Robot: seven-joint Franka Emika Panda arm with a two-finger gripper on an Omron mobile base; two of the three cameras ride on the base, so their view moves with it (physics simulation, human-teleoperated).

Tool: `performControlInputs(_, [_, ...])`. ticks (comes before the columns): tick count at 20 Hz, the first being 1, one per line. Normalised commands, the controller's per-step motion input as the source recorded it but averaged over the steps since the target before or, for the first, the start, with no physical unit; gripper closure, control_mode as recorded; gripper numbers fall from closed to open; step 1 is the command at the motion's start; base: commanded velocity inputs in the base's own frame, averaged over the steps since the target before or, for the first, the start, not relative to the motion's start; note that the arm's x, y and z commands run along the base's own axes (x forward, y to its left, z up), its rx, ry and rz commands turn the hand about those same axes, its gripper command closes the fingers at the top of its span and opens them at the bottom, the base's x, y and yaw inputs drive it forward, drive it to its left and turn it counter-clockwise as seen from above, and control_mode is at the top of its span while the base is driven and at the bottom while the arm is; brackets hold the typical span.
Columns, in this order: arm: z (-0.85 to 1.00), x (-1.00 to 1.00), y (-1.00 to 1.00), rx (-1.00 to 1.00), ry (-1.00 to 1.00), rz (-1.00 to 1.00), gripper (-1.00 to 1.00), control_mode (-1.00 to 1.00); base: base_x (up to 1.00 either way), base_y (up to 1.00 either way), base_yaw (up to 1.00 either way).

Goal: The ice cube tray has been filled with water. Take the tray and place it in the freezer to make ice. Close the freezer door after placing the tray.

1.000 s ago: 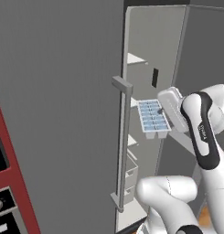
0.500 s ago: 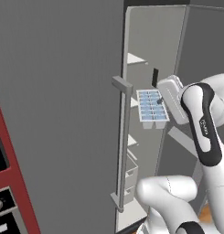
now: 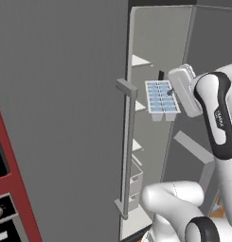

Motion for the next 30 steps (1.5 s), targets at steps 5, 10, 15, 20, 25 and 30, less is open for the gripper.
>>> performControlInputs(5, [0.32,0.11,-0.16,0.00,-0.05,-0.04,1.00,-1.00,0.00,0.00,0.00])
performControlInputs(10, [0.18,0.06,-0.01,0.00,-0.06,-0.13,1.00,-1.00,0.00,0.00,0.00])
performControlInputs(15, [0.21,0.05,-0.03,-0.01,-0.06,-0.11,1.00,-1.00,0.00,0.00,0.00])
performControlInputs(20, [0.17,0.09,-0.09,0.00,-0.04,-0.10,1.00,-1.00,0.00,0.00,0.00])
performControlInputs(25, [0.11,0.27,-0.17,0.00,-0.01,-0.04,1.00,-1.00,0.00,0.00,0.00])
performControlInputs(30, [0.07,0.49,-0.18,0.00,0.00,0.00,1.00,-1.00,0.00,0.00,0.00])
